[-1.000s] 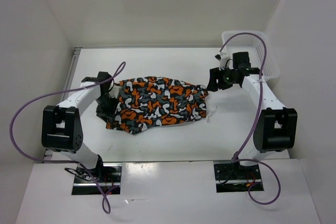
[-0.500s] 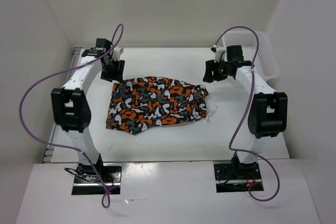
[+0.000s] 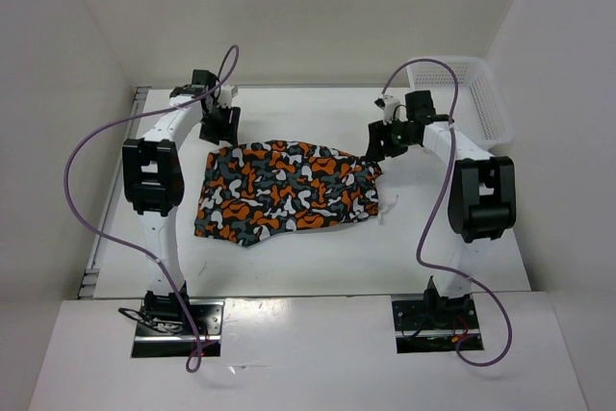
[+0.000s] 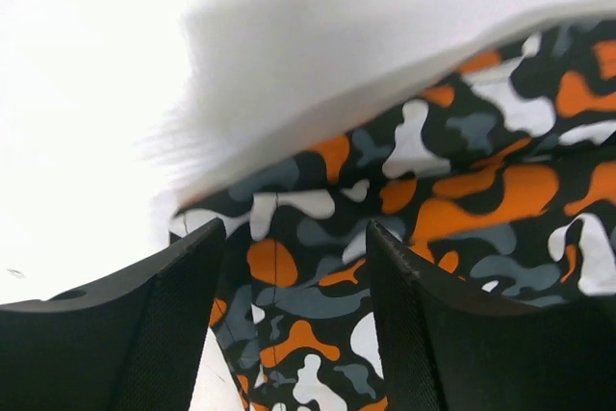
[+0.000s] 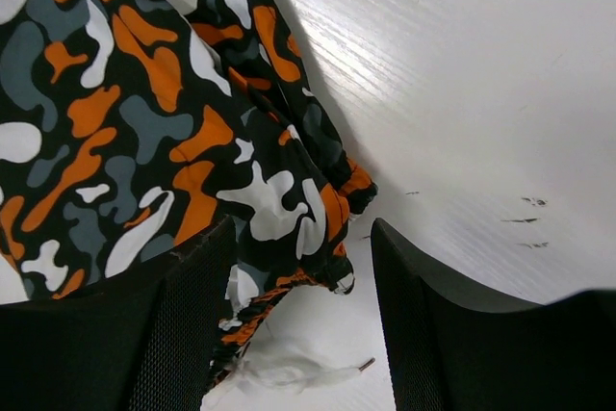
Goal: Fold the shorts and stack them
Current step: Fold the shorts
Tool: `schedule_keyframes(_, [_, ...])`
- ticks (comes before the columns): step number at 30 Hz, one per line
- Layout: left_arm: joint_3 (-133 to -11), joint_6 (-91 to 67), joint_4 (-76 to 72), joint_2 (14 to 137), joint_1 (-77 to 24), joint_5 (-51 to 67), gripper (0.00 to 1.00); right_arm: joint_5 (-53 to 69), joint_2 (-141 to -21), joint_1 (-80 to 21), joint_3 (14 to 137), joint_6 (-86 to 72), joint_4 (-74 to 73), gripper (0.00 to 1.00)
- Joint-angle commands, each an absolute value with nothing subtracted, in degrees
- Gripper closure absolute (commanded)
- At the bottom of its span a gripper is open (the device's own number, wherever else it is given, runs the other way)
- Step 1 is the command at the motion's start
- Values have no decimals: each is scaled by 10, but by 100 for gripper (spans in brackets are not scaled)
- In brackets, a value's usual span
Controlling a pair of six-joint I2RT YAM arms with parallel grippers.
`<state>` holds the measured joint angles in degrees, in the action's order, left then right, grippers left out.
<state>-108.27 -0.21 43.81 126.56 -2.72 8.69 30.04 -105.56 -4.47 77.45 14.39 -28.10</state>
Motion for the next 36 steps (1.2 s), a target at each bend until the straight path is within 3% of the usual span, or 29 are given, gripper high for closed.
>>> schedule_keyframes(1, [-1107,0,421,1274,-29,92,31,305,-1067,-48,765,170,-276,36])
schedule_keyframes(7, [-1093,0,444,1286,-34,100,33,305,-1090,-48,778,190,-292,36])
schedule_keyframes(11, [-1049,0,449,1267,-34,108,33,310,-1095,-48,784,195,-304,28])
schedule_keyframes(16, [-1048,0,444,1283,-34,121,31,337,-1100,-41,784,210,-316,28])
schedule_keyframes(19, [-1070,0,449,1289,-34,157,43,349,-1106,-41,789,222,-328,38])
schedule_keyframes(20, [-1075,0,449,1289,-40,157,55,349,-1106,-41,789,222,-328,45])
schedule_keyframes(21, [-1075,0,449,1289,-46,157,65,349,-1106,-41,789,222,-328,66])
schedule_keyframes(24, [-1075,0,449,1279,-46,127,98,334,-1111,-41,795,216,-323,91])
schedule_keyframes(31, [-1075,0,438,1175,-46,5,100,335,-1106,-41,862,221,-322,100])
schedule_keyframes(36, [-1041,0,421,1115,-46,-57,100,347,-1112,-41,888,227,-327,100])
